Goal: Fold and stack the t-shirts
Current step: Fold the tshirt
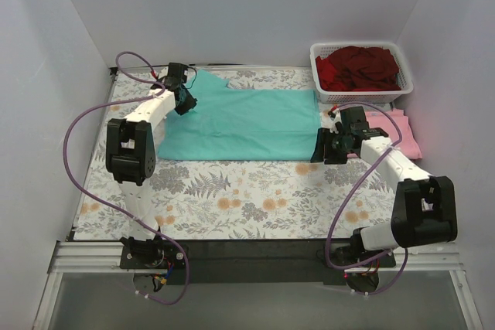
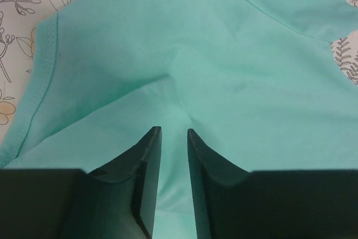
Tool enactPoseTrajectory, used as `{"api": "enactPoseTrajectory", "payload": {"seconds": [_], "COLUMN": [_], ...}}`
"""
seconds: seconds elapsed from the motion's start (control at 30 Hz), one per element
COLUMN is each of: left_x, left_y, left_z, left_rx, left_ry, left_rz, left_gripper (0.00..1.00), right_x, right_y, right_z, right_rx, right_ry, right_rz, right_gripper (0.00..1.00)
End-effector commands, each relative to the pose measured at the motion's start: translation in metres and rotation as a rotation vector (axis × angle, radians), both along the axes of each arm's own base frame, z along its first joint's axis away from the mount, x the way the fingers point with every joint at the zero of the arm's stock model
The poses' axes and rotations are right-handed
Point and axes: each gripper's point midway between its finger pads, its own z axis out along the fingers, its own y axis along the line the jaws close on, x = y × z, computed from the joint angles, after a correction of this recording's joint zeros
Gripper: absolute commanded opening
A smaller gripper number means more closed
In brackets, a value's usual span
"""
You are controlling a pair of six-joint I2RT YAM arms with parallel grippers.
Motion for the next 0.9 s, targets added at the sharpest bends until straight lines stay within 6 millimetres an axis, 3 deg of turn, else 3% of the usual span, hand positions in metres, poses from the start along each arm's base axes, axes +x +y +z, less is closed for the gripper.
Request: {"api": "enactPoseTrajectory", "payload": {"seconds": [0.0,0.17,0.27,0.4,0.43,0.53,0.57,0.87], "left_x": [0.016,0.017,0.005,-0.028,-0.041,-0.063,-0.079,-0.122], "left_y": [0.009,0.019,0.027,0.033,0.035,0.038,0.04,0.059], "left_z": [0.021,0.043,0.065,0.085,0.072,0.061,0.047,-0.02], "left_rx": [0.023,0.015,0.013,0.006,0.009,0.01,0.013,0.006], "left_ry": [-0.074,-0.113,-0.144,-0.161,-0.126,-0.102,-0.069,0.112], "left_rz": [0.035,0.065,0.089,0.089,0.088,0.085,0.085,0.1], "left_gripper": [0.26,0.38,0.4,0.38,0.36,0.32,0.31,0.27], "right_x": [0.022,0.028,0.036,0.049,0.054,0.061,0.066,0.068], "right_y": [0.006,0.013,0.017,0.023,0.025,0.025,0.026,0.022], "right_z": [0.018,0.022,0.027,0.029,0.027,0.02,0.021,-0.015], "right_rx": [0.027,0.068,0.092,0.122,0.127,0.128,0.133,0.16], "right_ry": [-0.073,-0.079,-0.097,-0.112,-0.114,-0.107,-0.119,-0.052], "right_rz": [-0.013,-0.017,-0.027,-0.033,-0.035,-0.047,-0.052,-0.088], "right_gripper": [0.6,0.58,0.56,0.53,0.52,0.48,0.48,0.46]}}
